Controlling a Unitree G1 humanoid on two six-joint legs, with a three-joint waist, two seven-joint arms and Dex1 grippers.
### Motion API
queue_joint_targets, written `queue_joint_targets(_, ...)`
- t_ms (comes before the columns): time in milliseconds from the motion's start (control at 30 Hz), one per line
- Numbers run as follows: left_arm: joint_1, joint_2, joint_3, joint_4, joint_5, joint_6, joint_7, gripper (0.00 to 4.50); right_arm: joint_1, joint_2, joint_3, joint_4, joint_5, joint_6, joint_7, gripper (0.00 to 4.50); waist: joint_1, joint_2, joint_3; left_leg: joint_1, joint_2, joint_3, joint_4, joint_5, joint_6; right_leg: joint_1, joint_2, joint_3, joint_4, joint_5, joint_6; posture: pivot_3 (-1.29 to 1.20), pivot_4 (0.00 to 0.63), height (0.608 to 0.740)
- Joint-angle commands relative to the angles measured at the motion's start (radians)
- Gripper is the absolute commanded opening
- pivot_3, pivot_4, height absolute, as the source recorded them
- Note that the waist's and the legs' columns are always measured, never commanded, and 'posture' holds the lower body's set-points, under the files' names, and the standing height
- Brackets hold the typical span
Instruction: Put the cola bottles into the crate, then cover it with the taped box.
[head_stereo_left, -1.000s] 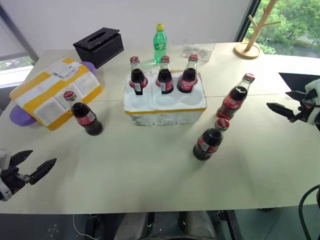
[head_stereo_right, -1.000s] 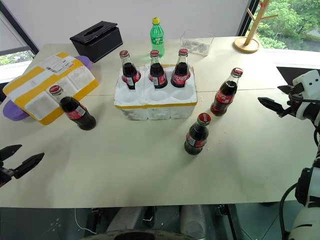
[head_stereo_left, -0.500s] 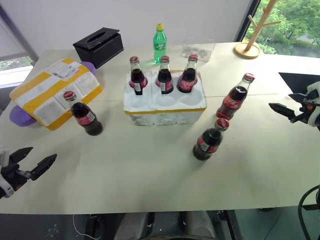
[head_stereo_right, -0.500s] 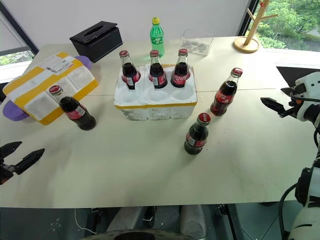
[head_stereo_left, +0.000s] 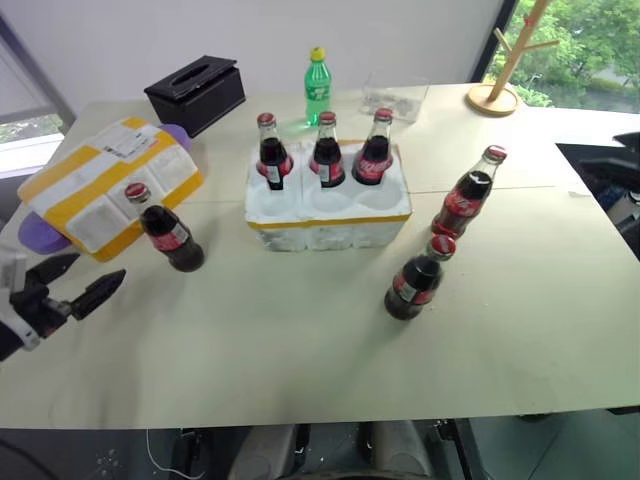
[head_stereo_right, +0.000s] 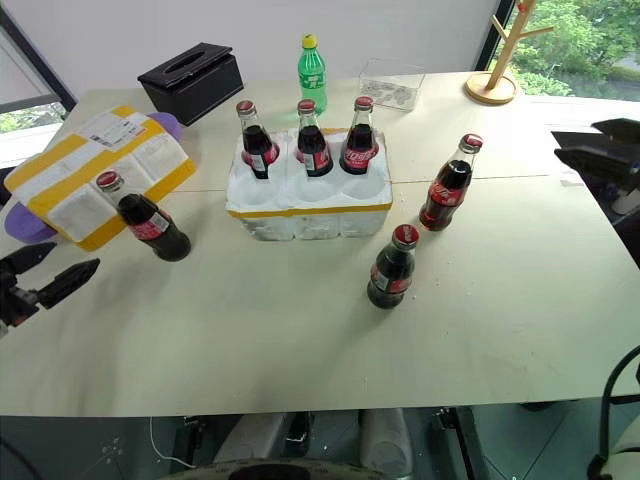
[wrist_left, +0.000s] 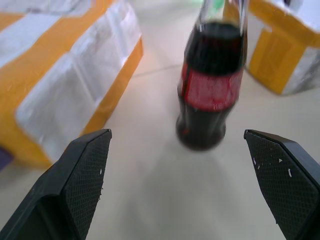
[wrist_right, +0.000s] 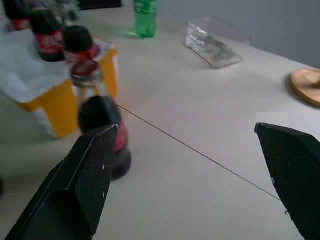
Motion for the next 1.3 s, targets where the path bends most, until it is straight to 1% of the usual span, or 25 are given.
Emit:
queue_joint_targets(33, -0.094, 0.021, -0.081, 0.055, 0.025, -0.029, -0.012, 4.44, 0.058, -0.064, -0.051, -0.337, 0.190, 0.238, 0.117, 4.50, 0.004, 0.001, 0.000, 0.000, 0.000, 0.000, 0.000, 0.000, 0.000, 0.000, 0.000, 0.000, 0.000, 0.000, 0.000, 0.00, 0.150, 0.736)
queue_joint_targets(100, -0.149, 0.016, -0.133, 0.106, 0.050, -0.050, -0.021, 4.44, 0.102, -0.076, -0.083, -0.485, 0.270, 0.335, 0.123, 4.50, 0.005, 0.001, 0.000, -0.001, 0.000, 0.000, 0.000, 0.000, 0.000, -0.001, 0.000, 0.000, 0.000, 0.000, 0.000, 0.00, 0.150, 0.736)
queue_joint_targets(167, -0.192, 0.012, -0.183, 0.152, 0.073, -0.073, -0.037, 4.44, 0.116, -0.073, -0.102, -0.586, 0.325, 0.402, 0.094, 4.50, 0.004, 0.001, 0.000, -0.001, 0.001, 0.000, 0.000, 0.000, 0.000, -0.002, 0.001, 0.000, 0.000, 0.000, 0.000, 0.00, 0.150, 0.736)
queue_joint_targets(367, -0.282, -0.002, -0.287, 0.249, 0.125, -0.133, -0.070, 4.44, 0.103, -0.048, -0.118, -0.748, 0.435, 0.496, 0.009, 4.50, 0.008, 0.000, 0.000, -0.001, 0.000, 0.002, 0.000, 0.000, 0.000, -0.002, -0.001, 0.001, 0.000, 0.001, 0.000, 0.00, 0.150, 0.736)
queue_joint_targets(500, -0.336, -0.017, -0.333, 0.299, 0.152, -0.165, -0.080, 4.44, 0.099, -0.039, -0.116, -0.795, 0.486, 0.515, -0.019, 4.50, 0.009, -0.001, 0.001, -0.001, 0.000, 0.002, 0.000, -0.001, 0.000, -0.002, -0.001, 0.001, 0.000, 0.001, 0.000, 0.00, 0.150, 0.736)
queue_joint_targets(800, -0.440, -0.073, -0.421, 0.397, 0.217, -0.226, -0.080, 4.44, 0.106, -0.030, -0.099, -0.844, 0.549, 0.523, -0.050, 4.50, 0.016, -0.001, 0.001, -0.001, 0.000, 0.003, 0.001, 0.000, 0.002, -0.002, -0.001, 0.001, 0.000, 0.001, 0.000, 0.00, 0.150, 0.736)
queue_joint_targets(1000, -0.453, -0.078, -0.460, 0.429, 0.250, -0.264, -0.113, 4.44, 0.115, -0.020, -0.087, -0.870, 0.572, 0.519, -0.070, 4.50, 0.023, -0.001, 0.001, -0.001, 0.001, 0.004, 0.001, 0.001, 0.003, -0.002, -0.001, 0.001, 0.000, 0.001, 0.000, 0.00, 0.150, 0.736)
queue_joint_targets(1100, -0.456, -0.077, -0.453, 0.432, 0.237, -0.261, -0.125, 3.60, 0.132, -0.012, -0.082, -0.885, 0.572, 0.511, -0.075, 4.50, 0.028, -0.001, 0.001, -0.001, 0.001, 0.004, 0.001, 0.001, 0.003, -0.002, -0.001, 0.001, 0.000, 0.001, 0.000, 0.00, 0.150, 0.736)
queue_joint_targets(1133, -0.457, -0.075, -0.451, 0.430, 0.235, -0.258, -0.128, 3.05, 0.140, -0.010, -0.081, -0.889, 0.570, 0.508, -0.075, 4.50, 0.028, -0.001, 0.001, -0.001, 0.001, 0.004, 0.001, 0.001, 0.003, -0.002, -0.001, 0.001, 0.000, 0.001, 0.000, 0.00, 0.150, 0.736)
queue_joint_targets(1167, -0.460, -0.072, -0.450, 0.429, 0.233, -0.254, -0.129, 2.79, 0.145, -0.008, -0.078, -0.891, 0.568, 0.505, -0.075, 4.50, 0.028, -0.001, 0.001, -0.001, 0.001, 0.004, 0.001, 0.001, 0.003, -0.002, -0.001, 0.001, 0.000, 0.001, 0.000, 0.00, 0.150, 0.736)
queue_joint_targets(1300, -0.488, -0.047, -0.447, 0.417, 0.221, -0.216, -0.144, 2.82, 0.166, -0.005, -0.060, -0.878, 0.556, 0.506, -0.077, 4.50, 0.028, -0.002, 0.001, -0.001, 0.000, 0.005, 0.002, 0.000, 0.003, -0.002, -0.001, 0.001, 0.000, 0.001, 0.000, 0.00, 0.150, 0.736)
